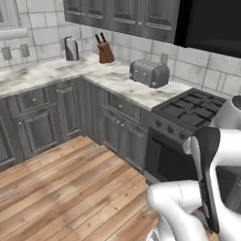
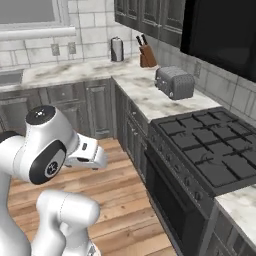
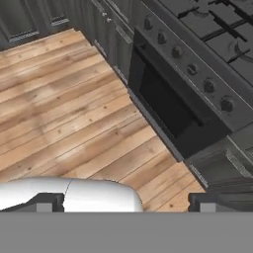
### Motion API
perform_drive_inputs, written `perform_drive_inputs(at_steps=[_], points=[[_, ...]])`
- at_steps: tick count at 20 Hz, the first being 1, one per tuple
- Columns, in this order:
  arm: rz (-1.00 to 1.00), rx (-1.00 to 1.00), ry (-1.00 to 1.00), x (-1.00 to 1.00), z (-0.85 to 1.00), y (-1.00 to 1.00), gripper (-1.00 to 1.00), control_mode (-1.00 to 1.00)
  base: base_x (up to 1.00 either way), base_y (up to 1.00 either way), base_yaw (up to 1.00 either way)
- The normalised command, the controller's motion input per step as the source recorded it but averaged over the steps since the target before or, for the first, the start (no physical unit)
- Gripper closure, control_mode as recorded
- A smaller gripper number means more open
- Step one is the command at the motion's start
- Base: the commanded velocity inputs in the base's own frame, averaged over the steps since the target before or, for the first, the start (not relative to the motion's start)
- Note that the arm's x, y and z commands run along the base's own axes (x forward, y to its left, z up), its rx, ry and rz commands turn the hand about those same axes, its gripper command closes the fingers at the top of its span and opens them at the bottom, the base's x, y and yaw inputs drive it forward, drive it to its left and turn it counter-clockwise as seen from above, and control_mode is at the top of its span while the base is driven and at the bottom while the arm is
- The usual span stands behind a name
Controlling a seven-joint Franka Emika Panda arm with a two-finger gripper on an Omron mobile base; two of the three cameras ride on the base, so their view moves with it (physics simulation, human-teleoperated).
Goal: Move the drinks to the dining counter.
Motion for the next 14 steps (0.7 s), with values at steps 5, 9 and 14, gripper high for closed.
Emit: perform_drive_inputs(at_steps=[5, 9, 14], points=[[0.00, 0.00, 0.00, 0.00, 0.00, 0.00, -1.00, 1.00, 0.02, -0.32, -0.55], [0.00, 0.00, 0.00, 0.00, 0.00, 0.00, -1.00, 1.00, 0.51, -0.47, -0.45], [0.00, 0.00, 0.00, 0.00, 0.00, 0.00, -1.00, 1.00, 0.48, -0.50, -0.30]])
